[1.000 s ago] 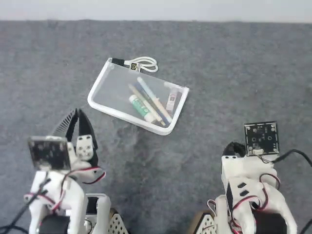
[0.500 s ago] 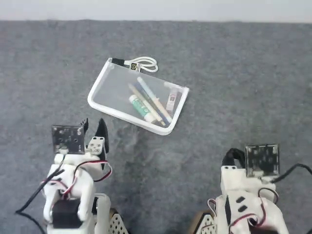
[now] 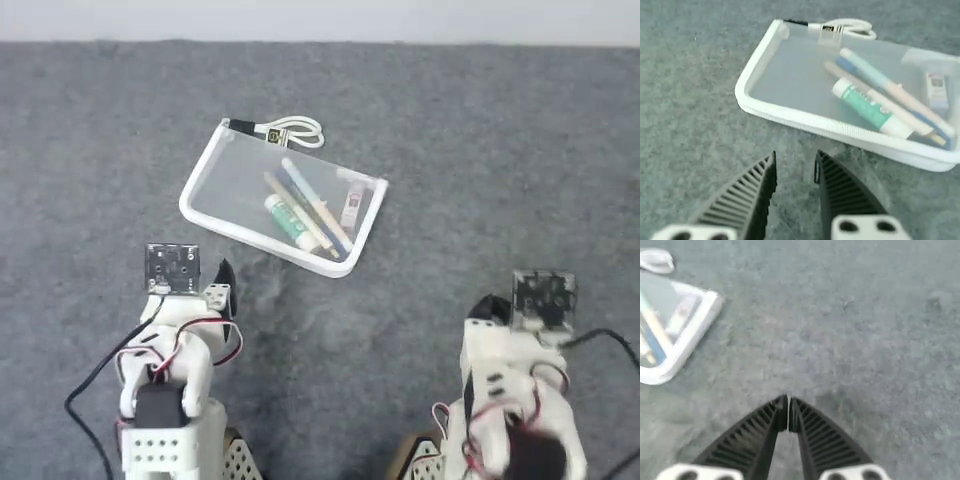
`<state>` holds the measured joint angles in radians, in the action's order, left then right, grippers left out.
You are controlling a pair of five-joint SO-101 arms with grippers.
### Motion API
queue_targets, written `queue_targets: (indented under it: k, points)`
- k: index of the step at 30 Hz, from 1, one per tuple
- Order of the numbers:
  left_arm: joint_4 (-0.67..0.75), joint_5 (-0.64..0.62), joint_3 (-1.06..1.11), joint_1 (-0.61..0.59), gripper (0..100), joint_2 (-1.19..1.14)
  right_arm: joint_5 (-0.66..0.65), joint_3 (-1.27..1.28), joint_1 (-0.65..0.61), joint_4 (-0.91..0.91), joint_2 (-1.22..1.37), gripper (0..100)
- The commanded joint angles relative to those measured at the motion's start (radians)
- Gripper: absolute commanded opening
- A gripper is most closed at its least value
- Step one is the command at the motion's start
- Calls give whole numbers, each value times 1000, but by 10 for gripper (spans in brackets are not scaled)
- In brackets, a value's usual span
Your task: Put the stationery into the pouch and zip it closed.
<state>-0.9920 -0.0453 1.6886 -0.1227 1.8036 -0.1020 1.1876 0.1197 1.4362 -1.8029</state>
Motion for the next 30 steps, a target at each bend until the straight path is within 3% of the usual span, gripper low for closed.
queue_targets:
  k: [1, 7, 15, 22, 30]
  points:
    - [51, 5, -4, -17, 115, 21, 2, 153, 12, -119, 28, 6]
    - [38, 0, -4, -37, 115, 21, 9, 304, 8, -136, -16, 6]
    - [-149, -2, -4, -37, 115, 21, 9, 500, 12, -133, -5, 6]
    - [-275, -2, -4, -37, 115, 21, 9, 496, 10, -127, -12, 6]
    - [-272, -2, -4, -35, 115, 21, 9, 496, 10, -127, -12, 6]
